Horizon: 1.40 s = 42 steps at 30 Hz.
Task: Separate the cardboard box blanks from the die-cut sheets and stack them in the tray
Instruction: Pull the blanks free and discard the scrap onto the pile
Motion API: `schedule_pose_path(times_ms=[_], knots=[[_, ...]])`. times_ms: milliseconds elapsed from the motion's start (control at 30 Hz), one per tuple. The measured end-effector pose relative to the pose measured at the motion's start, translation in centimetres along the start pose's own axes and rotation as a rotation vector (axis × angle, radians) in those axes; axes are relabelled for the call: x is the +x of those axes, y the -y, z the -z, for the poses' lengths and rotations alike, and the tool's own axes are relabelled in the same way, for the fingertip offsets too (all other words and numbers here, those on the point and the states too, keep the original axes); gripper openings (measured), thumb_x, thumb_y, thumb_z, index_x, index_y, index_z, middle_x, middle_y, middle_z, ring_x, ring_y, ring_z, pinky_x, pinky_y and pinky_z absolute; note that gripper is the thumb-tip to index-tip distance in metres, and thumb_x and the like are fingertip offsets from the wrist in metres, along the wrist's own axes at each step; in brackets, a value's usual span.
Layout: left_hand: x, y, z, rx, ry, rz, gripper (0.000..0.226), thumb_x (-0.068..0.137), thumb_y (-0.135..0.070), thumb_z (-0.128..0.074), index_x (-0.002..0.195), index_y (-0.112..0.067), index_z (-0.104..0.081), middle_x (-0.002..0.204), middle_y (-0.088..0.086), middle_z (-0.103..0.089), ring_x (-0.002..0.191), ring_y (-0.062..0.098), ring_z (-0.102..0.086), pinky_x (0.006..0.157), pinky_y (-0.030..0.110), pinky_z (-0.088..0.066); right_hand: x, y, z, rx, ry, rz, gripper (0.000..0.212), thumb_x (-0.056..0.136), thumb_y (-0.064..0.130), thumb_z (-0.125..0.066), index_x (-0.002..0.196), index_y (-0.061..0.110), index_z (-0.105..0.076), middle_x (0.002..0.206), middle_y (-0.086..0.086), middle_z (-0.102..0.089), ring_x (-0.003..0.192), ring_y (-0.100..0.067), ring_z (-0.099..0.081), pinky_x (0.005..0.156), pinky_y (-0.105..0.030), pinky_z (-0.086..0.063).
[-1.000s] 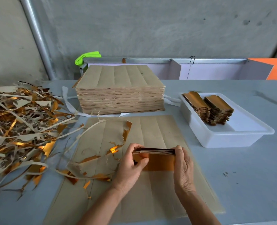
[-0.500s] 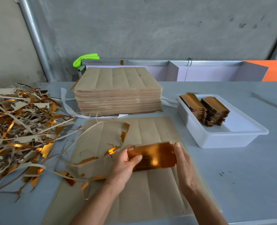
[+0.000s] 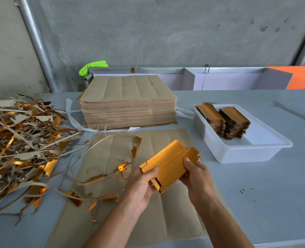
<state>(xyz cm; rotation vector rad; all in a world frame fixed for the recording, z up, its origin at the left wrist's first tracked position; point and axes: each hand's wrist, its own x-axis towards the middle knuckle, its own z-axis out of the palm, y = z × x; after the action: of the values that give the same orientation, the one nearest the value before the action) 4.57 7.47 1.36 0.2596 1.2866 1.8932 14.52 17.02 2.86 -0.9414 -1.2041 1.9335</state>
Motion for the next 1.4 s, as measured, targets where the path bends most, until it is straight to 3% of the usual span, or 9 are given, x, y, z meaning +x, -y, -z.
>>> schedule_pose_path(times_ms=[67,167,300,400,600,833,1033,1200,1400], knots=[[0.3,-0.7,0.7,0.096,-0.036,-0.010,0.014,0.088,-0.016,-0.062,0.099,-0.009,-0.062,0.089,0.009,-0.070,0.082,0.024,-0.066,0.069,0.038,-0.054,0.0,0.4,0.1,-0.051,0.001,0.003,0.017,0.100,0.014,-0.044,0.092,0.019,-0.059,0.094,-0.006,-0.069,0.087,-0.020,-0.067,0.074,-0.035,-0.053],[0.8,-2.2,1.1,0.374,-0.017,-0.046,0.033,0.091,-0.039,-0.057,0.101,-0.009,-0.064,0.091,0.010,-0.068,0.084,0.025,-0.064,0.077,0.041,-0.054,0.1,1.0,0.4,-0.123,0.031,-0.017,0.009,0.099,0.015,-0.047,0.102,0.015,-0.055,0.097,-0.007,-0.068,0.087,-0.019,-0.066,0.068,-0.031,-0.053],[0.9,-2.9,0.3,0.690,0.102,-0.019,0.018,0.094,-0.033,-0.056,0.097,-0.019,-0.067,0.097,0.002,-0.071,0.096,0.021,-0.065,0.088,0.039,-0.051,0.4,1.7,0.1,-0.192,0.109,-0.037,0.010,0.099,0.016,-0.048,0.105,0.013,-0.055,0.096,-0.006,-0.069,0.083,-0.017,-0.069,0.063,-0.027,-0.053],[0.9,-2.6,-0.6,0.539,0.091,0.009,0.010,0.095,-0.023,-0.055,0.098,-0.022,-0.065,0.100,0.002,-0.070,0.095,0.019,-0.065,0.079,0.033,-0.053,0.4,2.0,0.2,-0.172,0.140,-0.020,0.013,0.098,0.021,-0.048,0.101,0.013,-0.058,0.096,-0.006,-0.070,0.083,-0.017,-0.070,0.065,-0.027,-0.055],[1.6,-2.1,-2.3,0.380,-0.124,-0.053,0.014,0.096,-0.028,-0.052,0.107,-0.022,-0.059,0.104,0.003,-0.065,0.100,0.022,-0.061,0.094,0.044,-0.050,-0.1,1.7,1.0,-0.120,0.205,-0.089,0.031,0.101,0.029,-0.040,0.105,0.007,-0.062,0.089,-0.008,-0.074,0.085,-0.022,-0.072,0.070,-0.034,-0.057],[2.4,-1.2,-4.7,0.396,-0.232,-0.185,0.018,0.099,-0.026,-0.048,0.083,-0.024,-0.056,0.091,0.004,-0.066,0.087,0.021,-0.062,0.077,0.035,-0.051,-0.7,1.4,0.6,-0.230,0.175,-0.009,0.033,0.099,0.006,-0.042,0.086,0.014,-0.070,0.083,-0.009,-0.075,0.082,-0.024,-0.070,0.071,-0.030,-0.058],[3.5,-0.5,-7.3,0.356,-0.231,-0.117,0.022,0.098,-0.022,-0.051,0.077,-0.022,-0.057,0.082,0.001,-0.064,0.080,0.018,-0.061,0.071,0.032,-0.050,0.6,2.8,1.9,-0.181,0.020,-0.056,0.027,0.096,0.001,-0.045,0.085,0.007,-0.069,0.079,-0.010,-0.074,0.081,-0.024,-0.070,0.073,-0.031,-0.058],[4.5,-0.5,-11.1,0.280,-0.165,-0.088,0.023,0.095,-0.020,-0.056,0.073,-0.023,-0.058,0.076,-0.001,-0.065,0.077,0.019,-0.062,0.076,0.036,-0.052,2.3,5.6,3.7,-0.169,-0.108,0.006,0.024,0.093,0.000,-0.052,0.077,0.011,-0.065,0.067,-0.003,-0.072,0.072,-0.019,-0.069,0.061,-0.024,-0.057],[6.2,-1.1,-14.9,0.320,0.015,-0.063,0.014,0.090,-0.002,-0.055,0.087,-0.012,-0.063,0.092,0.013,-0.068,0.079,0.024,-0.063,0.059,0.029,-0.050,5.0,9.4,6.9,-0.137,-0.186,0.027,0.023,0.091,-0.005,-0.051,0.075,0.006,-0.063,0.067,-0.008,-0.068,0.067,-0.020,-0.066,0.056,-0.023,-0.056]])
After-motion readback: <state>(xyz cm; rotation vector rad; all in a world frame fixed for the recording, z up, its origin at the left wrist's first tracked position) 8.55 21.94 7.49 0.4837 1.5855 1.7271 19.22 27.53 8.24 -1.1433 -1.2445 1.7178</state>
